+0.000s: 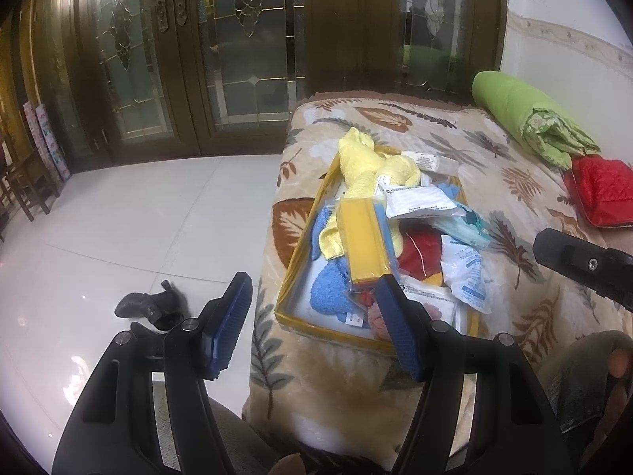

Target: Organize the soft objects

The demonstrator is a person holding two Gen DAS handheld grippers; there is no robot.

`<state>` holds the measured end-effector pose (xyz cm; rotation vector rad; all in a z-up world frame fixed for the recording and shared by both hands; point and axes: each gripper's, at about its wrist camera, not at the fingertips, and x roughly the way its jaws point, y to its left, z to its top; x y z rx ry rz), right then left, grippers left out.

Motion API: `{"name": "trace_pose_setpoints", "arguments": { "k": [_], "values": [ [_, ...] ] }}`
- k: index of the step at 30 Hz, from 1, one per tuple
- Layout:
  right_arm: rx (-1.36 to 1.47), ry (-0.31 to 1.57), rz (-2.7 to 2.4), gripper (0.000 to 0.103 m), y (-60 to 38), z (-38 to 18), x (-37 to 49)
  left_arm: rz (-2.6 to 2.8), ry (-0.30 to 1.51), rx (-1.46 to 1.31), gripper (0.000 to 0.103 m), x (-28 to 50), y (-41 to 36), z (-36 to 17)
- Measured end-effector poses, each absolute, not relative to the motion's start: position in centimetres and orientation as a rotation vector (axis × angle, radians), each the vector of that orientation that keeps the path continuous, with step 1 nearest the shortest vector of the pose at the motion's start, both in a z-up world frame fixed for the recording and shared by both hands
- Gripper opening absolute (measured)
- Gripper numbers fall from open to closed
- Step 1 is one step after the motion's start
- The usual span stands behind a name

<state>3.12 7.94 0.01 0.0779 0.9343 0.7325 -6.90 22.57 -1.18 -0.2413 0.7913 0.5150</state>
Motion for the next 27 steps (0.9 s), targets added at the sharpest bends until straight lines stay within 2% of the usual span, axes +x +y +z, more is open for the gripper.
{"name": "trace_pose_setpoints", "arguments": {
  "k": [27],
  "values": [
    [0.019,0.908,0.695,0.078,8.48,0.20,2.68,0.469,0.767,-0.294,0.066,-6.79,22.71,-0.38]
  ]
}}
